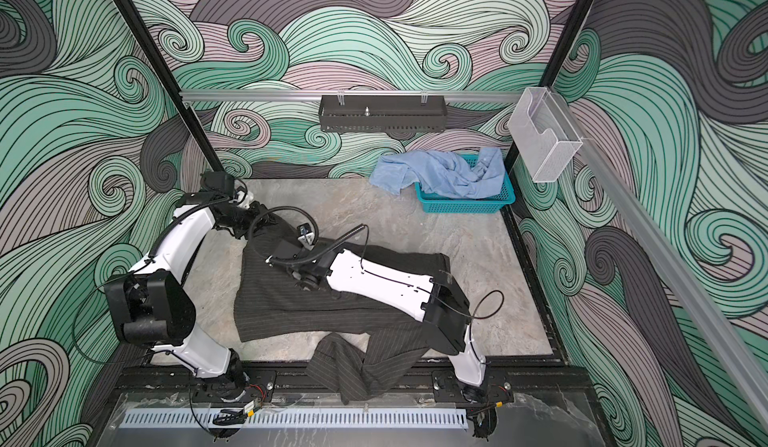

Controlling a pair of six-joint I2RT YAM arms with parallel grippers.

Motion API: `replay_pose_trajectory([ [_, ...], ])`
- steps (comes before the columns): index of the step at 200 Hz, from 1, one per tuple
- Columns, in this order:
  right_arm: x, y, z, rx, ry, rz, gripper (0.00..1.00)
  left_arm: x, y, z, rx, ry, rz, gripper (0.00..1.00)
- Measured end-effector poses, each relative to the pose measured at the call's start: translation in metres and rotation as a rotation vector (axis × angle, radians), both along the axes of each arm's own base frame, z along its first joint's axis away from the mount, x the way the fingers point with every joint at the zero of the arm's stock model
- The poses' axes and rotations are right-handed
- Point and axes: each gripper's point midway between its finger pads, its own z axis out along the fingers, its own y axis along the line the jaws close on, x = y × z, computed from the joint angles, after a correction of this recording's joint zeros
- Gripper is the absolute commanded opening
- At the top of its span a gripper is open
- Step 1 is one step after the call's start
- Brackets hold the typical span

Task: Fold and stack the long sleeve shirts
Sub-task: 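Lay the lifted sleeve across the shirt body toward the left gripper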

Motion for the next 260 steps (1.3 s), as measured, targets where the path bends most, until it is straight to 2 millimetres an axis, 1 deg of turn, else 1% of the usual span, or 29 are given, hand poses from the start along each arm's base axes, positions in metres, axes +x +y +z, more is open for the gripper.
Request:
replay_pose_trajectory([
  [5,-0.007,0.005,-0.004,-0.003,0.008,0.017,0.47,0.000,0.002,0.002,-0.001,-0.007,0.007,0.52],
  [13,-0.020,0.013,-0.013,-0.013,0.024,0.049,0.59,-0.001,0.004,0.006,-0.001,-0.016,0.015,0.52],
  [25,-0.038,0.021,-0.026,-0.029,0.051,0.103,0.71,-0.002,0.006,0.010,0.000,-0.029,0.023,0.52],
  [36,-0.054,0.025,-0.039,-0.044,0.081,0.155,0.75,-0.002,0.008,0.013,0.000,-0.040,0.030,0.52],
  [42,-0.061,0.026,-0.043,-0.050,0.093,0.181,0.80,-0.003,0.009,0.014,0.000,-0.039,0.032,0.52],
  [49,-0.067,0.025,-0.049,-0.056,0.107,0.210,0.82,-0.005,0.009,0.013,0.000,-0.038,0.034,0.52],
  [58,-0.071,0.020,-0.054,-0.066,0.119,0.242,0.83,-0.007,0.009,0.012,0.000,-0.035,0.035,0.52],
  [70,-0.072,0.009,-0.055,-0.064,0.138,0.267,0.84,-0.009,0.009,0.010,-0.001,-0.030,0.036,0.52],
  [78,-0.069,0.000,-0.051,-0.051,0.147,0.275,0.84,-0.010,0.009,0.009,-0.002,-0.026,0.036,0.52],
  [91,-0.056,-0.016,-0.040,-0.009,0.158,0.254,0.84,-0.011,0.009,0.008,-0.003,-0.023,0.037,0.52],
  [108,-0.027,-0.040,-0.023,0.064,0.160,0.181,0.84,-0.013,0.009,0.005,-0.005,-0.015,0.041,0.52],
  [119,-0.010,-0.055,-0.018,0.099,0.166,0.132,0.84,-0.014,0.009,0.005,-0.006,-0.011,0.043,0.52],
  [135,0.011,-0.071,-0.019,0.127,0.185,0.064,0.83,-0.014,0.009,0.004,-0.007,-0.008,0.046,0.52],
  [146,0.018,-0.076,-0.024,0.138,0.207,0.034,0.83,-0.014,0.009,0.004,-0.007,-0.009,0.047,0.52],
  [157,0.020,-0.077,-0.031,0.147,0.239,0.015,0.81,-0.014,0.009,0.004,-0.008,-0.007,0.048,0.52],
  [173,0.022,-0.072,-0.042,0.156,0.292,-0.011,0.77,-0.014,0.009,0.004,-0.008,-0.007,0.049,0.52],
  [197,0.021,-0.061,-0.065,0.170,0.382,-0.057,0.64,-0.014,0.010,0.004,-0.006,-0.006,0.050,0.52],
  [209,0.019,-0.055,-0.076,0.174,0.426,-0.071,0.48,-0.014,0.010,0.003,-0.005,-0.006,0.050,0.52],
  [218,0.018,-0.051,-0.082,0.186,0.460,-0.089,0.34,-0.014,0.010,0.003,-0.005,-0.006,0.050,0.52],
  [222,0.018,-0.049,-0.085,0.189,0.472,-0.093,0.26,-0.014,0.010,0.003,-0.005,-0.006,0.050,0.52],
  [231,0.019,-0.046,-0.088,0.197,0.493,-0.107,0.11,-0.014,0.010,0.003,-0.005,-0.006,0.050,0.52],
  [239,0.021,-0.047,-0.090,0.207,0.506,-0.121,0.00,-0.014,0.010,0.003,-0.005,-0.006,0.050,0.52],
  [250,0.027,-0.050,-0.088,0.217,0.510,-0.140,0.00,-0.014,0.010,0.003,-0.005,-0.005,0.050,0.52],
  [260,0.038,-0.054,-0.082,0.232,0.498,-0.152,0.00,-0.013,0.009,0.001,-0.007,-0.001,0.049,0.52],
])
